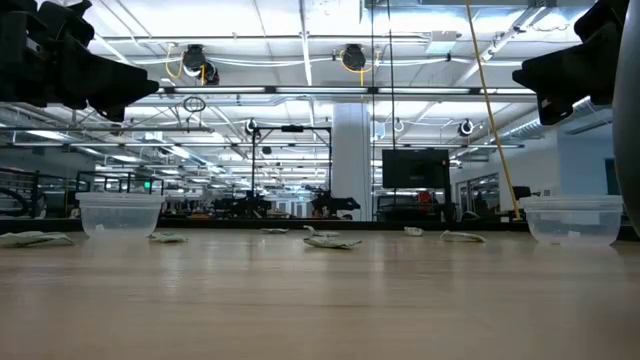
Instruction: Pick and place Stevia / Truvia into bins
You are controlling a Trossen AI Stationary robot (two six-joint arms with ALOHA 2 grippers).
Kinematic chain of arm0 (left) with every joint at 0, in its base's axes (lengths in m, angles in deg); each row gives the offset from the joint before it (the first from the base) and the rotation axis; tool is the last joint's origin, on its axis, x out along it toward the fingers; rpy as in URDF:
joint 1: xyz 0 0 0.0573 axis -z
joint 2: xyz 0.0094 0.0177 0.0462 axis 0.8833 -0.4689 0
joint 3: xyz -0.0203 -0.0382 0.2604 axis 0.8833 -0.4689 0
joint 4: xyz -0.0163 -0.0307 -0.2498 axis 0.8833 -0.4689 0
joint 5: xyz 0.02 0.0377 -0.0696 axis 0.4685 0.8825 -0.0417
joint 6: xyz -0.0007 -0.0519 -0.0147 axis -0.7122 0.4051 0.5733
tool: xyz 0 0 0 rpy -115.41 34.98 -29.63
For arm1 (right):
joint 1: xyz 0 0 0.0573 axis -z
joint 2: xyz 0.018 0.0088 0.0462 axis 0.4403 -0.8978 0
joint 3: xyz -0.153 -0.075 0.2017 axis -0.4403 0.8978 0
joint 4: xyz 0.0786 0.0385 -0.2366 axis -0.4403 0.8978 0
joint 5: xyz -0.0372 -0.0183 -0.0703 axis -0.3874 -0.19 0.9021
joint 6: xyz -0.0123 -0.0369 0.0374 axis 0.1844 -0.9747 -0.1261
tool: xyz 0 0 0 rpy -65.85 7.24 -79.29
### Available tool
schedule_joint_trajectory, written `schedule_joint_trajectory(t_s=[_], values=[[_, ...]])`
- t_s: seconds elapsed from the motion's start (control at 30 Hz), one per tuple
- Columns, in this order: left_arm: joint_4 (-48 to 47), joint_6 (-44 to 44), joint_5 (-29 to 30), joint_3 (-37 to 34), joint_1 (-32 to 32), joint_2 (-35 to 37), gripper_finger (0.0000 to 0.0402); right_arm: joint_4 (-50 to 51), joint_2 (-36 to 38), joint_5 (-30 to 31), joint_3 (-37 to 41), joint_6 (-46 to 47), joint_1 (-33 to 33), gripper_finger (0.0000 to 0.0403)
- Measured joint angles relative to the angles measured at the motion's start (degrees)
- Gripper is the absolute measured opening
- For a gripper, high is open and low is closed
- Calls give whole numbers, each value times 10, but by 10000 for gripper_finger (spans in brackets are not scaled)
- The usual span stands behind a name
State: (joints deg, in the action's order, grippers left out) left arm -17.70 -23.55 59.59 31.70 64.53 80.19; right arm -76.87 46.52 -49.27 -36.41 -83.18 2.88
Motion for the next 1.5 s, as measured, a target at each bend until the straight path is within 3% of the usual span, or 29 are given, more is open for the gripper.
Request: schedule_joint_trajectory(t_s=[0.8,1.0,1.2,1.5], values=[[0,0,0,0,0,0,157,1,0,1,0,-6,0,75],[1,0,0,0,0,0,157,-1,0,1,0,-71,0,75],[14,2,1,-1,0,0,157,-4,0,1,0,-76,0,75],[71,57,1,-1,0,0,157,-19,0,2,0,-133,0,75]])
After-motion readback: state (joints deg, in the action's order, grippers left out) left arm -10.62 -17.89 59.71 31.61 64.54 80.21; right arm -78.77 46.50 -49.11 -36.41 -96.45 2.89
